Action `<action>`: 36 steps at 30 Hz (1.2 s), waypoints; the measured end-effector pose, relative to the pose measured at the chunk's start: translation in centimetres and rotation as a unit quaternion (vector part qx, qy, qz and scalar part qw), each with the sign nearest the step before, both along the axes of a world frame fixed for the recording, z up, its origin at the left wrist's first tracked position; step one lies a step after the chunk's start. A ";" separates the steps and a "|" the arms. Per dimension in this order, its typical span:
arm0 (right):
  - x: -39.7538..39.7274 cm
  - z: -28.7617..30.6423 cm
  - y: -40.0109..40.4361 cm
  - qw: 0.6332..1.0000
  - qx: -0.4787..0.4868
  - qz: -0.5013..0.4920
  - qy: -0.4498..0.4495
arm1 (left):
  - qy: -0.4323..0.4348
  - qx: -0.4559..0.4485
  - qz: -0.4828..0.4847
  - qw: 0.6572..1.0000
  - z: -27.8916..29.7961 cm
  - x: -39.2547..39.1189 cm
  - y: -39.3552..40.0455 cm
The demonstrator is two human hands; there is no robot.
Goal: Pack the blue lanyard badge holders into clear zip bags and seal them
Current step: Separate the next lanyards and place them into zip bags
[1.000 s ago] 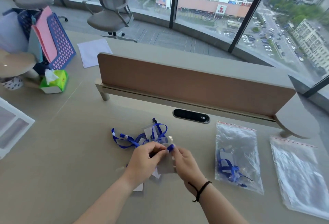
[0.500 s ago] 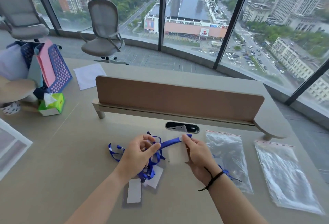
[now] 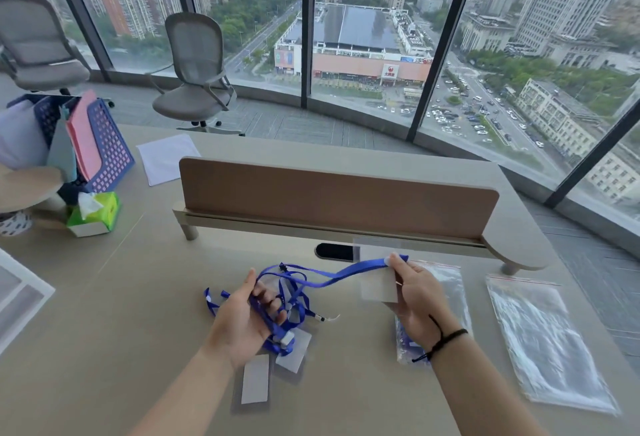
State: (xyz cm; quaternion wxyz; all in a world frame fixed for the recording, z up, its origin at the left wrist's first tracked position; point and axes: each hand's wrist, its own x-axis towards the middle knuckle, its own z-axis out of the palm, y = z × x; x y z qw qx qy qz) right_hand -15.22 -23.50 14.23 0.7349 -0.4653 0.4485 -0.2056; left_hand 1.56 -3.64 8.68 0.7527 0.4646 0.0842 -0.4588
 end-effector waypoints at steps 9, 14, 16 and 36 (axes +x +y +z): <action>2.3 -1.1 3.5 0.990 -0.014 0.141 0.017 | 0.110 -0.064 -0.013 0.992 2.5 -3.7 -4.3; 2.4 -1.5 3.7 0.984 -0.073 0.156 0.041 | 0.118 -0.067 -0.063 0.989 2.4 -4.0 -5.6; 2.3 -2.0 3.4 0.981 -0.095 0.158 0.053 | 0.128 -0.061 -0.068 0.988 2.2 -4.3 -6.2; -4.7 -3.6 -1.0 0.982 0.108 0.155 0.009 | -0.068 0.023 -0.189 0.979 3.0 -10.1 -14.3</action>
